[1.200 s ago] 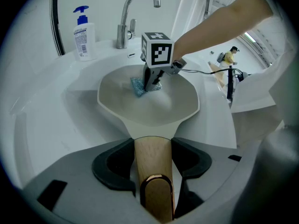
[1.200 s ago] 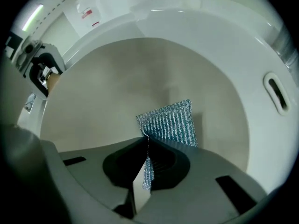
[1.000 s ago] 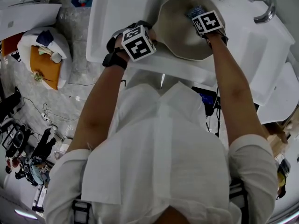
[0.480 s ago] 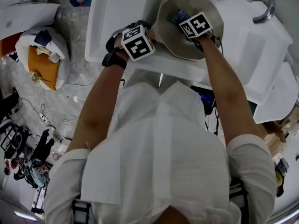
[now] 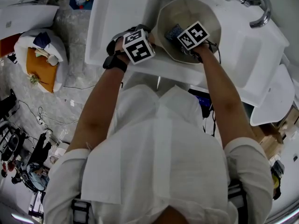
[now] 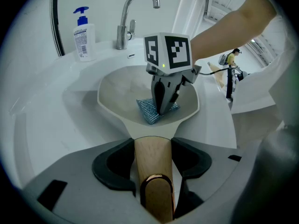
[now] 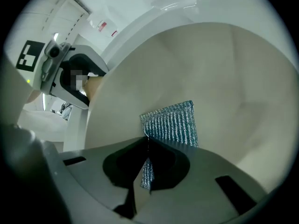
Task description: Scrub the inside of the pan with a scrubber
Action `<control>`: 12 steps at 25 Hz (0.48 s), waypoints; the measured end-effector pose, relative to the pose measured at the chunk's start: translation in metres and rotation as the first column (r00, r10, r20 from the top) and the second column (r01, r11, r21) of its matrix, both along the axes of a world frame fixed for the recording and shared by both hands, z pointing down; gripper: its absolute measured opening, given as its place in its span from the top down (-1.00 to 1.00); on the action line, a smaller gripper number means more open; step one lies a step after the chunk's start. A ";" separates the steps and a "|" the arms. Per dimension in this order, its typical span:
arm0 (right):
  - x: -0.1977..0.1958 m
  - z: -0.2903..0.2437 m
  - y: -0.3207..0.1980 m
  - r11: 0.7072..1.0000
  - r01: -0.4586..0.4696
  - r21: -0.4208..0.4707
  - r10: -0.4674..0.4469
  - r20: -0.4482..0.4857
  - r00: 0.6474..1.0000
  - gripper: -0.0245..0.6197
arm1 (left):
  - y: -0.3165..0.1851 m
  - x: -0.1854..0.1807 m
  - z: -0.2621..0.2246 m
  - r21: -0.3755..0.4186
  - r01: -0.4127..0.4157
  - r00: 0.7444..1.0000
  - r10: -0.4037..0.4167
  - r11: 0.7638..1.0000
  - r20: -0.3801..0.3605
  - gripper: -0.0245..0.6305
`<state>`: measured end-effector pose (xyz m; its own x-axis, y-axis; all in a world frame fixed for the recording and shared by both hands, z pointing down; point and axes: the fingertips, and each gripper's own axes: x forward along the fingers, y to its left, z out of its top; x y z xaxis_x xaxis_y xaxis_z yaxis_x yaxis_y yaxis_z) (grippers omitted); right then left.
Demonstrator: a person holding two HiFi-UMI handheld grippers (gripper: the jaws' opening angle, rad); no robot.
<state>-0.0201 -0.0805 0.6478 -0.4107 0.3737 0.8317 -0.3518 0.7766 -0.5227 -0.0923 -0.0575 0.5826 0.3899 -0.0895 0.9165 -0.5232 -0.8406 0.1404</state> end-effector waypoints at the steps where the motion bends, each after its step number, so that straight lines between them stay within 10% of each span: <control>1: -0.001 -0.003 -0.001 0.999 -0.032 -0.012 0.032 0.020 0.999 0.88 | 0.000 0.001 0.000 0.000 0.000 1.000 0.000 1.000 -0.001 0.14; 4: -0.012 -0.020 -0.015 0.974 -0.220 -0.052 0.225 0.131 0.965 0.88 | 0.000 0.001 0.000 0.001 -0.001 1.000 0.001 1.000 -0.003 0.14; 12: -0.032 -0.084 -0.096 0.808 -0.586 -0.054 0.560 0.380 0.737 0.88 | -0.001 0.001 0.000 0.007 -0.002 1.000 0.002 1.000 -0.006 0.14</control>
